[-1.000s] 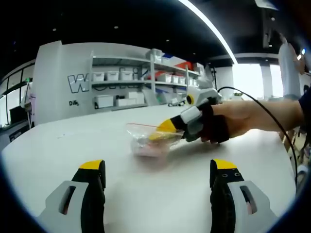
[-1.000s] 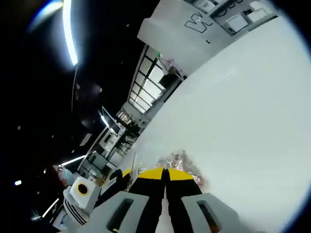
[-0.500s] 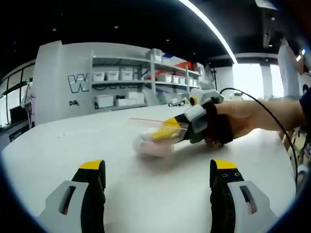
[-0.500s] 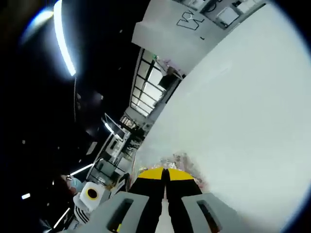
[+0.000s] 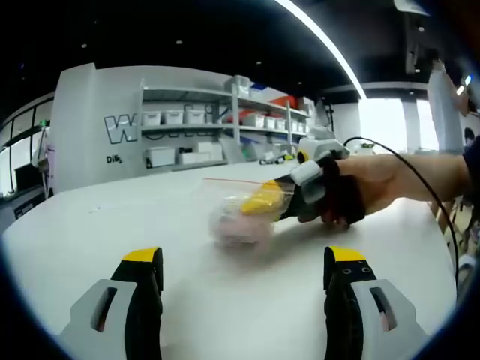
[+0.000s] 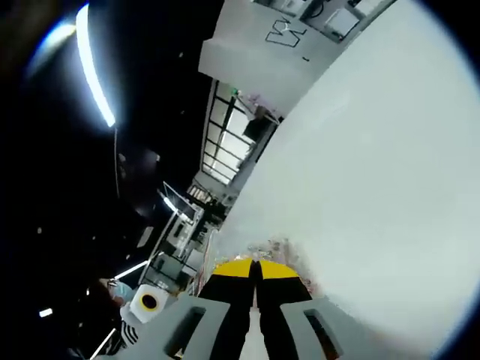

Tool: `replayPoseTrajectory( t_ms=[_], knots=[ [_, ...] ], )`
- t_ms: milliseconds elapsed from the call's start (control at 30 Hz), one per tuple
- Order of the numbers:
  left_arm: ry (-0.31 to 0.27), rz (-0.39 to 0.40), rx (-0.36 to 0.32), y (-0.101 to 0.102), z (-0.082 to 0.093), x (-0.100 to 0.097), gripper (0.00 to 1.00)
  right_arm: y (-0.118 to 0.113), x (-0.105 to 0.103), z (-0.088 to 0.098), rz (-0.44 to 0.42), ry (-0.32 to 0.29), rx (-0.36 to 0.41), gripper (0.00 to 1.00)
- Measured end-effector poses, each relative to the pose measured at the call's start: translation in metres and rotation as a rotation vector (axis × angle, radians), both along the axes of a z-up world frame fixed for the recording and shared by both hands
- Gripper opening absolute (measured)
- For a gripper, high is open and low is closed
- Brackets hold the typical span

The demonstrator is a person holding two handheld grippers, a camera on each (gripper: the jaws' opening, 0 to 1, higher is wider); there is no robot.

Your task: Open the resealable bag by pulling the two sides of the seal apart until the entire bag opening is separated and visibly accessible.

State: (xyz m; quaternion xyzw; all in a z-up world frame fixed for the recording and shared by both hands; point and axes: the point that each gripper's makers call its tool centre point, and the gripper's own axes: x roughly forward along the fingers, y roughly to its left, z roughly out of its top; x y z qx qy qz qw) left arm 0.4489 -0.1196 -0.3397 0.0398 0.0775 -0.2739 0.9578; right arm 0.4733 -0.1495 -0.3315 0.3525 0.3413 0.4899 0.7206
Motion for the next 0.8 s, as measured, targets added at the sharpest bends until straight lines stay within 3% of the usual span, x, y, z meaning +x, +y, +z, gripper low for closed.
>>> replayPoseTrajectory(
  t_ms=[800],
  knots=[
    [-0.003, -0.006, -0.004, -0.001, 0.000, -0.001, 0.87, -0.009, -0.012, 0.001, -0.015, 0.048, 0.022, 0.00]
  ],
)
